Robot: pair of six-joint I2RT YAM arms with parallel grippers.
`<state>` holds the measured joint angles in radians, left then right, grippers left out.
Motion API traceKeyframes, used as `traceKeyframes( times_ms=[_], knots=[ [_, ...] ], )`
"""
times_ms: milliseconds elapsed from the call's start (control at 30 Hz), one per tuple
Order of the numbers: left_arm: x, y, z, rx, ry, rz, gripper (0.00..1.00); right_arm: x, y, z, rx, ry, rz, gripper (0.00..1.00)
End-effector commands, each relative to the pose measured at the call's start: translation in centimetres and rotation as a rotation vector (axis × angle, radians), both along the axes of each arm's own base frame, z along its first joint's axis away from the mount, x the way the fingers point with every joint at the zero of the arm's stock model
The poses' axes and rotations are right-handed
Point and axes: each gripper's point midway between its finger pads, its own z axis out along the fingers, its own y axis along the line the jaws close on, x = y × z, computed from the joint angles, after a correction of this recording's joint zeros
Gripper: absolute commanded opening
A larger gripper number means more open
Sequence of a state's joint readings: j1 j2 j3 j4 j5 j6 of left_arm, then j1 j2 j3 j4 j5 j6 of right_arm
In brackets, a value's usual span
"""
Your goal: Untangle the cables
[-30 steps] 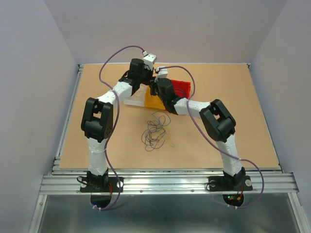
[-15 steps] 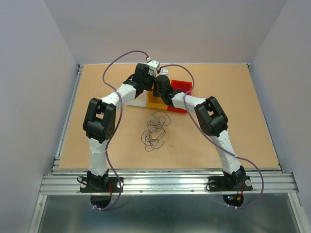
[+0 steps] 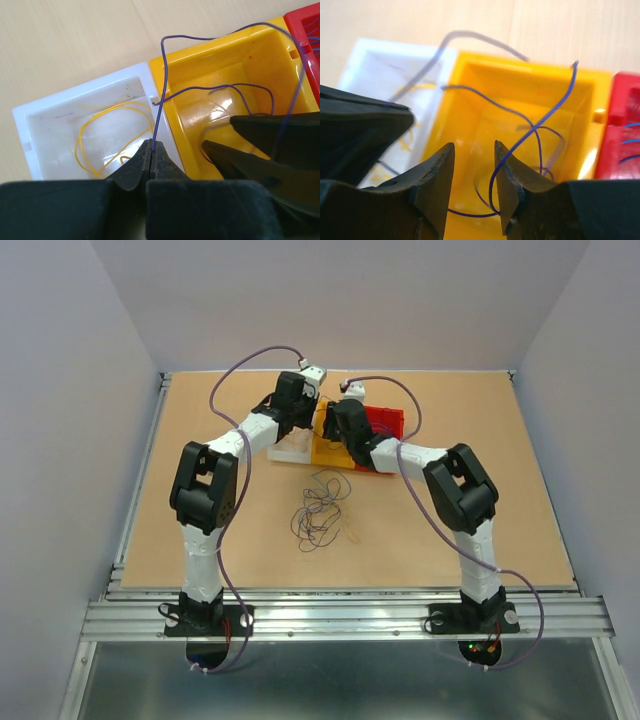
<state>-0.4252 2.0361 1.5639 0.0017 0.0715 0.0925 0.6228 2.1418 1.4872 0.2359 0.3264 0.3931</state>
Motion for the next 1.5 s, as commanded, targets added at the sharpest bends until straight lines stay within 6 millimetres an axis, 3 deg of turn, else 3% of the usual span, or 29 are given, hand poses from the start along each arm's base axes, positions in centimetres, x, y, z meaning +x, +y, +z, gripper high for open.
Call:
traceKeyframes(
  times_ms=[0, 133, 233, 500, 667, 733, 1067, 1133, 1267, 1467],
  knots=[
    [0.1, 0.1, 2.0, -0.032, -0.035, 0.000, 0.00, 0.5, -0.6, 9.1, 0.156, -0.223, -0.038, 0.43],
    [-0.1, -0.1, 2.3, -0.043, -0.042, -0.011, 0.00, 0.1, -1.3, 9.3, 0.152, -0.229, -0.052, 0.44],
    [-0.5, -0.5, 2.8, -0.068, -0.051, -0.039, 0.00, 0.2, -1.8, 9.5, 0.132, -0.239, -0.071, 0.56],
    [-1.3, -1.8, 2.4, -0.084, -0.046, -0.069, 0.00, 1.0, -3.1, 10.1, 0.192, -0.231, -0.057, 0.51],
    [-1.9, -2.5, 3.4, -0.104, -0.079, -0.084, 0.00, 0.9, -3.2, 8.2, 0.260, -0.149, -0.030, 0.52],
    [-2.4, -2.8, 4.1, -0.097, -0.100, -0.088, 0.00, 0.8, -3.1, 6.5, 0.248, -0.088, -0.025, 0.52],
    [-4.7, -7.7, 6.6, -0.094, -0.124, -0.143, 0.00, 0.3, -4.0, 5.4, 0.251, -0.058, -0.052, 0.50],
    [-4.5, -8.2, 6.2, -0.089, -0.109, -0.144, 0.00, 0.4, -4.5, 5.5, 0.260, -0.068, -0.071, 0.47],
    [-4.3, -8.7, 3.3, -0.091, -0.043, -0.124, 0.00, 0.5, -6.4, 4.9, 0.291, -0.065, -0.128, 0.39],
    [-3.5, -9.6, 1.2, -0.113, -0.005, -0.101, 0.03, 0.3, -7.5, 4.9, 0.353, -0.074, -0.134, 0.37]
  ],
)
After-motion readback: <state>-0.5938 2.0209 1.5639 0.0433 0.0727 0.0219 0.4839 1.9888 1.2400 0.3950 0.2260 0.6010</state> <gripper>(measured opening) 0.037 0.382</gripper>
